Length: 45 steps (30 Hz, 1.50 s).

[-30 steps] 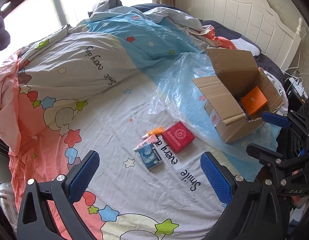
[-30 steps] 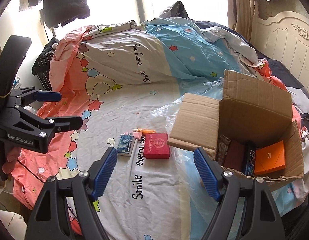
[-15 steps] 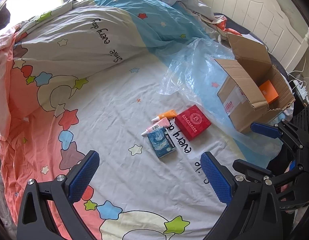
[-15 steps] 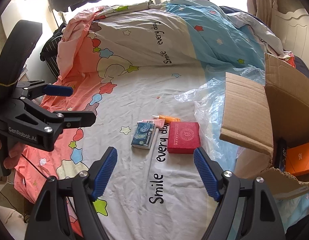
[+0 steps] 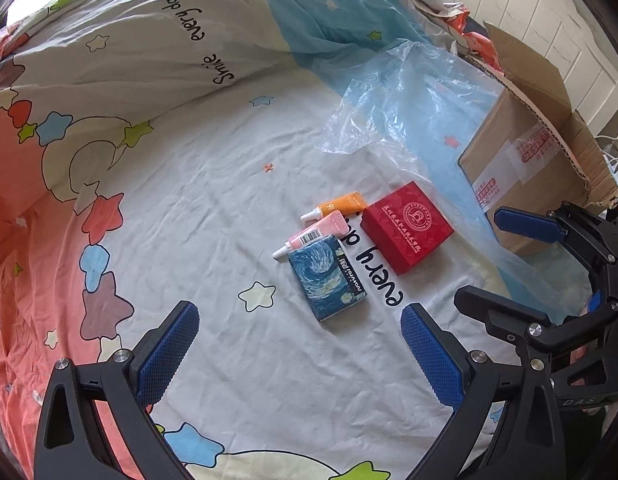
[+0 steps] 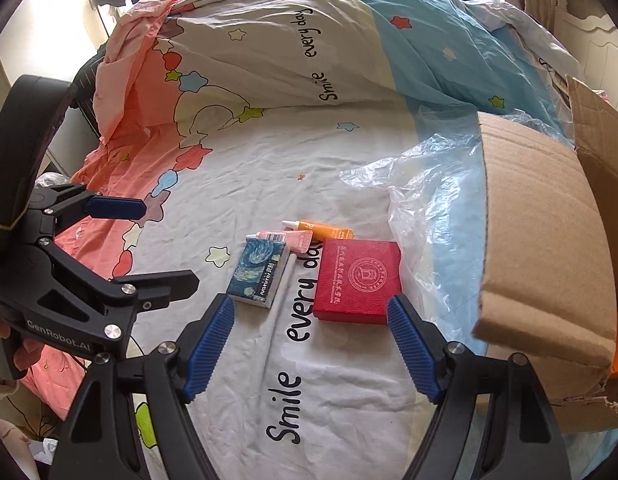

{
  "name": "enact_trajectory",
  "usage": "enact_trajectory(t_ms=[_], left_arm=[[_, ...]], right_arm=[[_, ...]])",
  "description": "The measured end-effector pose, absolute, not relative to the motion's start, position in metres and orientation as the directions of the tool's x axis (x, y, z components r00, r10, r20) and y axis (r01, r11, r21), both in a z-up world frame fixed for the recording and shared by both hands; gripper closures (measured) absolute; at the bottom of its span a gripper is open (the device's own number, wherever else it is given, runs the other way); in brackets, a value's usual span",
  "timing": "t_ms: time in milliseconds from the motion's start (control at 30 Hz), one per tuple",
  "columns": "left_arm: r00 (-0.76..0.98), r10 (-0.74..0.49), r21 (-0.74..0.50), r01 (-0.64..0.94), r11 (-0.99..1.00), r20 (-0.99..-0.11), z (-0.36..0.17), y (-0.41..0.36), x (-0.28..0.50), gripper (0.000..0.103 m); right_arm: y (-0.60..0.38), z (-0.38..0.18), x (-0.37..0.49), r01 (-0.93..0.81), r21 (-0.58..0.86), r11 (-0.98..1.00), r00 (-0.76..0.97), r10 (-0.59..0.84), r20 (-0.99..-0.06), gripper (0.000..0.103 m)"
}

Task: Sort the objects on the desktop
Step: 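Withdraw both tools from the box back toward the remaining items, then grasp the Starry Night tissue pack with the left tool while the right tool grasps the red gift box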

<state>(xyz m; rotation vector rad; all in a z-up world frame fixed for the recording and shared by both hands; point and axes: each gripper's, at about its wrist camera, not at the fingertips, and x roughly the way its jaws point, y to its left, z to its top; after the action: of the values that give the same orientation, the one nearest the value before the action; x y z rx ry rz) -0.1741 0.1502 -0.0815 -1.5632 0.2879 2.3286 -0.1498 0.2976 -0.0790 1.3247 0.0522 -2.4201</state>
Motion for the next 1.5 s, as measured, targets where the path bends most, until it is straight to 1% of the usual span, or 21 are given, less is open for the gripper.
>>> enact_trajectory(t_ms=[267,433,633,767,900,1167,1500], left_arm=[[-0.319,0.151,-0.031,-0.351,-0.936,-0.936,-0.116,0.151,-0.184,0.0],[-0.302,0.157,-0.046,-0.345,-0.937,-0.94,-0.135,0.156,-0.186,0.0],[-0.294,0.168,-0.062,-0.339,-0.939,-0.941,-0.15,0.16,-0.186,0.0],[-0.291,0.187,-0.09,-0.316,-0.945,-0.938,-0.156,0.159,-0.188,0.0],[-0.293,0.182,-0.085,-0.314,-0.946,-0.939,-0.159,0.159,-0.191,0.0],[-0.289,0.176,-0.09,-0.287,-0.954,-0.941,-0.17,0.158,-0.198,0.0],[-0.286,0.139,-0.058,-0.274,-0.96,-0.948,-0.18,0.158,-0.205,0.0]], right_arm=[[0.308,-0.111,-0.16,0.307,0.169,-0.937,-0.461,-0.302,-0.835,0.027],[0.318,-0.12,-0.164,0.282,0.181,-0.942,-0.478,-0.302,-0.825,0.025],[0.321,-0.125,-0.166,0.295,0.192,-0.936,-0.484,-0.32,-0.814,0.025],[0.32,-0.129,-0.167,0.303,0.173,-0.937,-0.496,-0.31,-0.811,0.025],[0.316,-0.134,-0.169,0.302,0.143,-0.943,-0.505,-0.286,-0.814,0.025],[0.313,-0.145,-0.178,0.297,0.134,-0.945,-0.488,-0.271,-0.83,0.025],[0.308,-0.155,-0.186,0.303,0.121,-0.945,-0.465,-0.257,-0.847,0.024]])
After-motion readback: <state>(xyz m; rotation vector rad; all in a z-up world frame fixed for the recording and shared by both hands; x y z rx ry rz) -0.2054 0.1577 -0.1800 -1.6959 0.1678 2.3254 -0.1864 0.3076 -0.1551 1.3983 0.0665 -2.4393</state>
